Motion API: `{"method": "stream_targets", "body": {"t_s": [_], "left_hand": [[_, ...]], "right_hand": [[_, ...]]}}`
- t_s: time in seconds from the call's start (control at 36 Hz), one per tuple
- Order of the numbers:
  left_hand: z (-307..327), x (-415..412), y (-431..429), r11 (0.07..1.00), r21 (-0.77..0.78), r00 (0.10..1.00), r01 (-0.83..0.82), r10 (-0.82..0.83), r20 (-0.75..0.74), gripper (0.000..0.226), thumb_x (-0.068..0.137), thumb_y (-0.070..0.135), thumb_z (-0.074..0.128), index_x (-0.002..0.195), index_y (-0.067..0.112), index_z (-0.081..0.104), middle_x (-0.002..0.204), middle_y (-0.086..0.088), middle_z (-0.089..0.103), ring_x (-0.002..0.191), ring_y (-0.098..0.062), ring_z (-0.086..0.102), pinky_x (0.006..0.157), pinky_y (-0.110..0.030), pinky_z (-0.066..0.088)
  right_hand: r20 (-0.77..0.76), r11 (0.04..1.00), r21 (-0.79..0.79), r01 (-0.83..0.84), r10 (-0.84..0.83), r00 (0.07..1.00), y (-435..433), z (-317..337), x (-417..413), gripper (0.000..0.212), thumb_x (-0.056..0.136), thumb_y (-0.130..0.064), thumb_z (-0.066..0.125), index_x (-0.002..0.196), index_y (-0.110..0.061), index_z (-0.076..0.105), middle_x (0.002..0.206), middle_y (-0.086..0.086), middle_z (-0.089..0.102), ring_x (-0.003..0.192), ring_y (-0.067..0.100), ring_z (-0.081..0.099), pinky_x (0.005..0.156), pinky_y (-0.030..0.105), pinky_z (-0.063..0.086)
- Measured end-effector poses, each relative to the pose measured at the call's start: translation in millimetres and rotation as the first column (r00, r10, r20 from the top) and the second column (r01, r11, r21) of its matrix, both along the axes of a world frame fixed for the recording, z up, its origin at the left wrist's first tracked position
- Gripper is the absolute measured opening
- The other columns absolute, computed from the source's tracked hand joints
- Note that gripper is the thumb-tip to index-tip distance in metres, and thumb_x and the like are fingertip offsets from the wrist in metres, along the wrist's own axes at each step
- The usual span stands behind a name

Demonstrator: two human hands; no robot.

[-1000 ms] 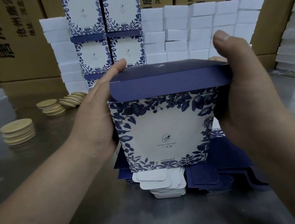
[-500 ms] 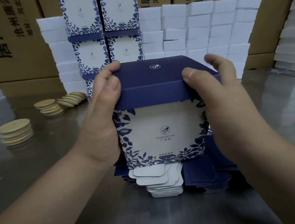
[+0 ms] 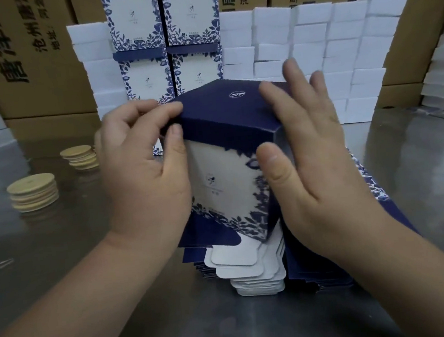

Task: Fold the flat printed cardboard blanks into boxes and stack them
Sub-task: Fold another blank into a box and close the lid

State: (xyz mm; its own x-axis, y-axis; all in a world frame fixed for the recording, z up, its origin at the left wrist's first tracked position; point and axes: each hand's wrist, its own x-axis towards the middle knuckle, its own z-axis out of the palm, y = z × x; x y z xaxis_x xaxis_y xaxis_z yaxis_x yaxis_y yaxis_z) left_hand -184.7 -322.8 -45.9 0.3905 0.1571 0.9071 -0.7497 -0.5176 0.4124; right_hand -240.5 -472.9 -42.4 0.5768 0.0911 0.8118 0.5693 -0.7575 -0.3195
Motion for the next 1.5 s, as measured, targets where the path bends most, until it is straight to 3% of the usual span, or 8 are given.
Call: {"method": "stream_targets", "body": {"t_s": [0.11,0.31,0.44,0.64,1.0,1.14,1.31,1.5], "left_hand": [[-3,-10,-4,0.983,0.176,0.998,-0.050,0.041,0.058,0.033,0.090,0.019,0.045,0.119,0.012,0.060,0.114,0.001,0.043,0.108,-0.017,0.042,0.097,-0.017,0.029],[1,-23,-10,0.975,0.188,0.991,0.118,-0.104,-0.080,0.038,0.079,0.046,0.045,0.112,0.027,0.046,0.120,0.005,0.038,0.123,-0.022,0.041,0.107,-0.035,0.032],[-1,-19,-9,0.983,0.144,0.993,0.112,-0.103,-0.064,0.032,0.079,0.040,0.048,0.109,0.028,0.044,0.118,0.005,0.038,0.114,-0.007,0.040,0.097,-0.015,0.033],[-7,-11,-2,0.984,0.127,0.991,0.124,-0.128,0.028,0.032,0.090,0.019,0.040,0.120,0.009,0.046,0.121,-0.003,0.040,0.113,-0.010,0.041,0.098,-0.021,0.034],[-6,21,16,0.910,-0.389,0.977,0.146,-0.193,-0.086,0.029,0.090,0.014,0.030,0.111,0.017,0.050,0.105,0.021,0.050,0.095,0.014,0.046,0.092,-0.015,0.038],[-6,23,17,0.875,-0.425,0.948,0.233,-0.302,-0.103,0.029,0.089,0.015,0.030,0.107,0.021,0.051,0.110,0.013,0.054,0.104,-0.001,0.050,0.096,-0.021,0.039],[-2,28,20,0.816,-0.448,0.888,0.366,-0.450,-0.096,0.030,0.088,0.011,0.032,0.096,0.032,0.051,0.114,0.006,0.058,0.109,-0.005,0.053,0.098,-0.024,0.041],[-1,28,20,0.937,-0.333,0.978,0.107,-0.159,-0.133,0.033,0.090,0.012,0.037,0.095,0.041,0.052,0.113,0.004,0.047,0.102,-0.002,0.050,0.095,-0.013,0.037]], "right_hand": [[0.000,0.997,-0.066,-0.032,0.032,0.999,6,1,-1,0.048,0.092,-0.040,0.032,0.135,-0.037,0.011,0.145,-0.017,0.007,0.140,0.012,-0.001,0.116,0.047,0.007],[-0.077,0.972,-0.154,-0.177,0.167,0.983,11,-4,0,0.063,0.091,-0.017,0.042,0.143,-0.013,0.008,0.145,-0.011,0.013,0.141,0.008,0.004,0.113,0.011,0.004],[0.024,0.978,0.125,-0.167,0.166,0.986,-1,-1,3,0.064,0.085,-0.019,0.046,0.145,-0.016,0.024,0.145,-0.010,0.027,0.137,-0.001,0.022,0.110,0.010,0.017],[-0.275,0.744,0.668,-0.022,0.274,0.921,-25,-2,23,0.048,0.080,-0.044,0.042,0.124,-0.038,0.056,0.124,-0.019,0.060,0.114,-0.003,0.054,0.097,0.028,0.043],[-0.382,0.972,0.236,0.009,0.085,0.920,-20,40,22,0.018,0.084,-0.047,0.055,0.081,-0.035,0.068,0.084,-0.007,0.070,0.076,0.008,0.066,0.073,0.038,0.052],[-0.189,0.957,0.291,-0.020,0.078,0.979,-23,73,41,0.016,0.090,-0.040,0.055,0.077,-0.036,0.063,0.067,-0.035,0.061,0.062,-0.022,0.052,0.061,0.016,0.043],[-0.268,0.935,0.269,-0.232,0.304,0.914,-11,58,67,0.011,0.090,-0.036,0.056,0.082,-0.042,0.062,0.085,-0.036,0.062,0.082,-0.025,0.052,0.069,-0.006,0.035],[-0.242,0.950,0.073,-0.304,0.312,0.919,-23,52,66,0.031,0.063,-0.063,0.053,0.090,-0.049,0.057,0.103,-0.030,0.056,0.094,-0.019,0.050,0.079,0.002,0.036]]}}
